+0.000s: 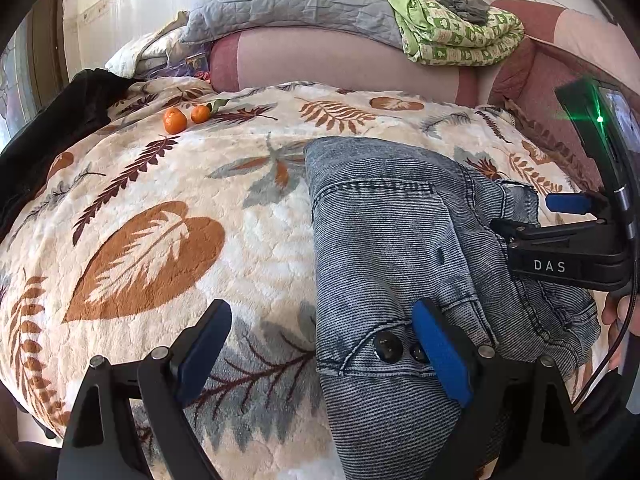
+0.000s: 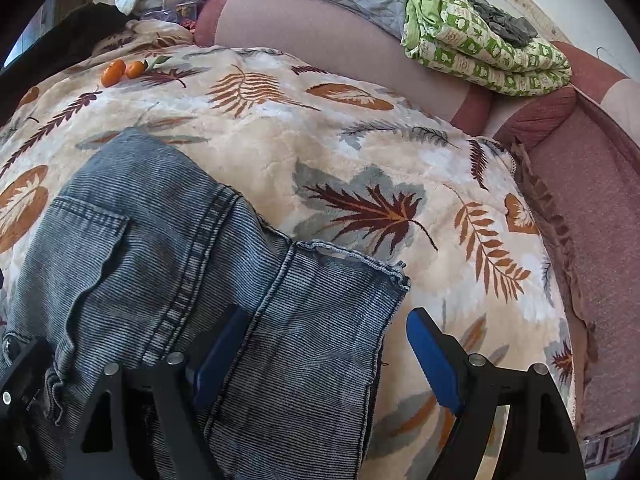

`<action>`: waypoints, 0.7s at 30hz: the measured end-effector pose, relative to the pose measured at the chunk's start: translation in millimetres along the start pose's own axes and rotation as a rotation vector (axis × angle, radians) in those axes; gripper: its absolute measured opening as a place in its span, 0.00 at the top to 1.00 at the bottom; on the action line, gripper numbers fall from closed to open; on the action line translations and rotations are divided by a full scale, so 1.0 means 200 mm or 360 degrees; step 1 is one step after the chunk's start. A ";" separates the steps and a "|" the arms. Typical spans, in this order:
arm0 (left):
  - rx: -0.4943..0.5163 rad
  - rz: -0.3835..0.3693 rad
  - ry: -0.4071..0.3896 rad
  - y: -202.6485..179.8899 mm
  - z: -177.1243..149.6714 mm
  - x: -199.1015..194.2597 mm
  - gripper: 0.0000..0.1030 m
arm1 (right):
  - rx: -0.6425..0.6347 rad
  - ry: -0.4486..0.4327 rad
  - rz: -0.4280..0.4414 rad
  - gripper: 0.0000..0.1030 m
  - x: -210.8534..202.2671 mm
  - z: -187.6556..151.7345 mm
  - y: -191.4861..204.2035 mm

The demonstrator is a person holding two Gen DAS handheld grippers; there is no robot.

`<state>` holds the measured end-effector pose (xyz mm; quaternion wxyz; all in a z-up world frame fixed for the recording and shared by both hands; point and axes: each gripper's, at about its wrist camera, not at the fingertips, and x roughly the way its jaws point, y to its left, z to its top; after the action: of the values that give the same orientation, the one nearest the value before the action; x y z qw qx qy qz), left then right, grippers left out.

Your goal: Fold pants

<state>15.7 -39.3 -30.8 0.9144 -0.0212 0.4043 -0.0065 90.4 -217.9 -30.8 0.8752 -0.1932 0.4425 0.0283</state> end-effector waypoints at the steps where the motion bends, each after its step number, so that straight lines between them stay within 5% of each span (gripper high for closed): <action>1: 0.0001 0.0001 -0.0001 0.00 0.00 0.00 0.10 | -0.0001 0.0000 -0.0001 0.18 0.00 0.00 0.00; 18: -0.0002 0.0001 0.0000 0.00 0.00 0.00 0.10 | 0.0001 0.0001 0.0002 0.18 0.00 -0.01 0.00; 21: -0.0113 -0.0120 0.0001 0.05 0.03 -0.04 0.11 | -0.0015 0.0023 0.0020 0.17 0.00 0.00 0.00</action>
<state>14.0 -28.5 -21.9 0.9120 -0.0690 0.4035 -0.0267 91.2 -218.6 -30.4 0.8709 -0.1949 0.4498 0.0345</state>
